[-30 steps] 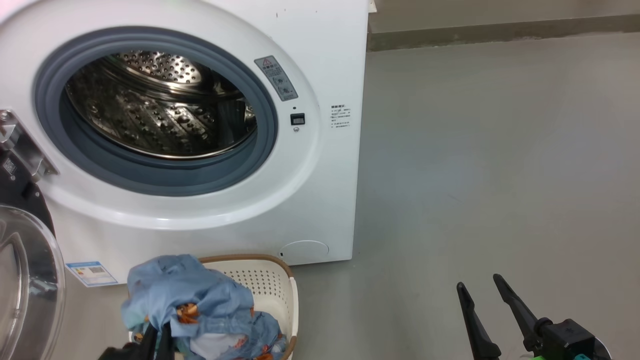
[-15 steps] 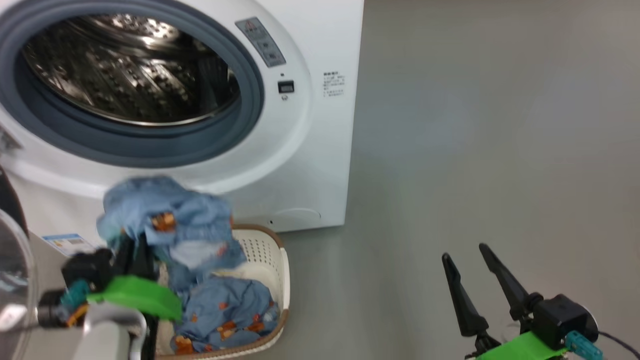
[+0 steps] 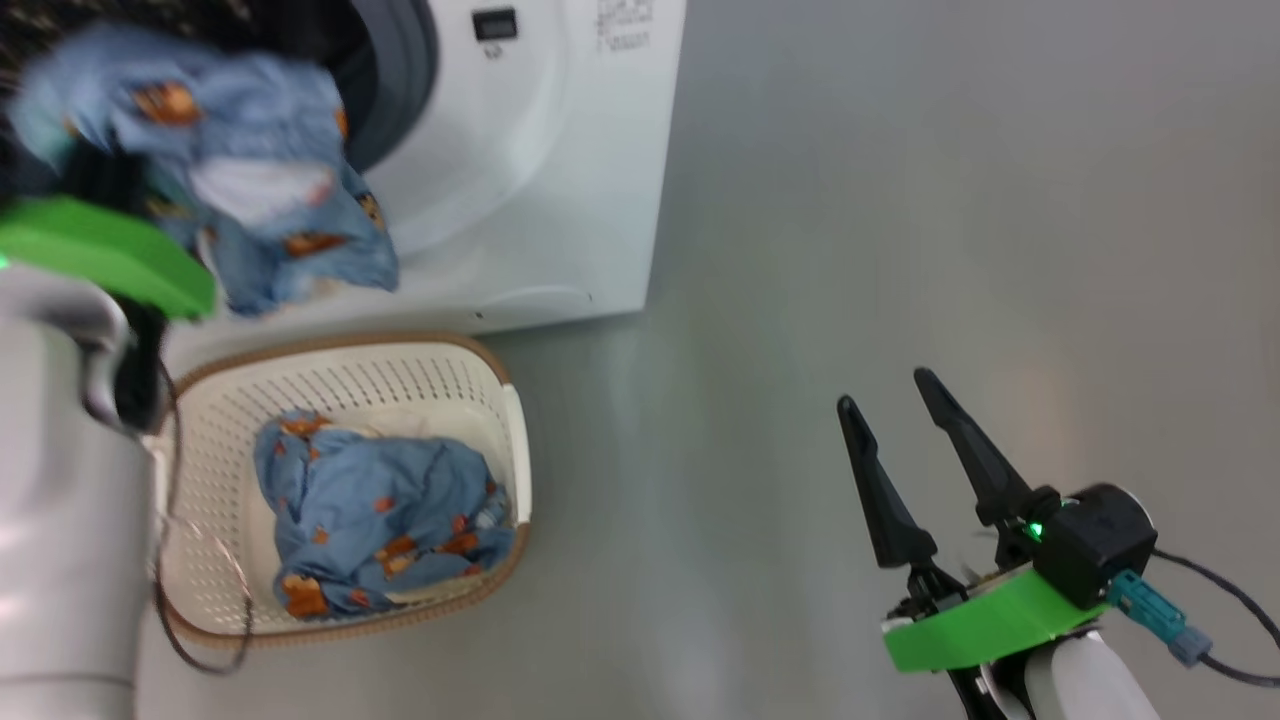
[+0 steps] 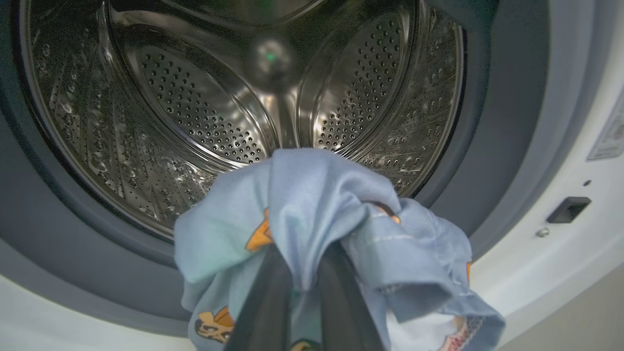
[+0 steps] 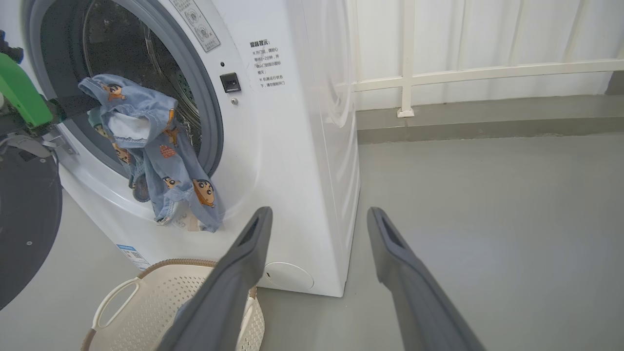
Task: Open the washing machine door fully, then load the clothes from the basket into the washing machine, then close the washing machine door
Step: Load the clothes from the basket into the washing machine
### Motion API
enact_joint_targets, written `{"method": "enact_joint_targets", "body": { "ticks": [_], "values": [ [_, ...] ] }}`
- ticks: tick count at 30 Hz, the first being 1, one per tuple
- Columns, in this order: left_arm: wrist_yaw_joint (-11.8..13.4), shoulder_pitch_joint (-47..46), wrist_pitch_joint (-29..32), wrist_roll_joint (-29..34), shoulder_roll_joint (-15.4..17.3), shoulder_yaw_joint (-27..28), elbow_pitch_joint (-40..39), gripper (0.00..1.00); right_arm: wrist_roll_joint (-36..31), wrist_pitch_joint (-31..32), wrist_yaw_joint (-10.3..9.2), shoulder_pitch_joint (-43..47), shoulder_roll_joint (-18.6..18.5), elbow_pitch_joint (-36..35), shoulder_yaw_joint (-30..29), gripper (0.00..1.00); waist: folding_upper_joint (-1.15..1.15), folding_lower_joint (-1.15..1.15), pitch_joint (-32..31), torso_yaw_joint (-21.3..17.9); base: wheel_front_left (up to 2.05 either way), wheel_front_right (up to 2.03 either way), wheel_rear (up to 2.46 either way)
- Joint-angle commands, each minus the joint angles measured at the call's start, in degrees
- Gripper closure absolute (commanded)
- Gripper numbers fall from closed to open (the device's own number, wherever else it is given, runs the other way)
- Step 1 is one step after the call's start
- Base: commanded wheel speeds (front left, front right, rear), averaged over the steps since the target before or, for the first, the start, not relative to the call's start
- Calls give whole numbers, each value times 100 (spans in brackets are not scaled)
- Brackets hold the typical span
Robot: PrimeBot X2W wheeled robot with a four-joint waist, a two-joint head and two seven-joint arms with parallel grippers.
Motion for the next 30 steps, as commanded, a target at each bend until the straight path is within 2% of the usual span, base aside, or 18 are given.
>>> {"method": "enact_joint_targets", "body": {
  "ticks": [1,11,12,14,19,25,30],
  "values": [
    [-29,-310,91,-61,338,127,-50,100,85,-54,51,-145,-7,-101,187,0,0,0,727,-310,0,0,0],
    [-62,-1826,1618,-454,1361,22,431,100,482,-72,51,-668,-7,-165,494,0,0,0,1644,-854,0,0,0],
    [-62,-1826,1618,-454,1361,22,431,100,482,-72,51,-668,-7,-165,494,0,0,0,1644,-854,0,0,0],
    [-63,-2015,1930,-516,1558,-1,461,100,557,-72,51,-748,-7,-171,559,0,0,0,1782,-964,0,0,0],
    [-63,-2376,2253,-599,1970,61,406,100,706,-72,51,-886,-7,-164,691,0,0,0,2003,-1212,0,0,0],
    [25,-2748,2269,-512,2289,74,337,100,821,-73,51,-950,-7,-185,786,0,0,0,2190,-1441,0,0,0],
    [254,-3028,1540,-197,2479,15,94,100,871,-73,51,-948,-7,-210,809,0,0,0,2303,-1513,0,0,0]
  ]
}}
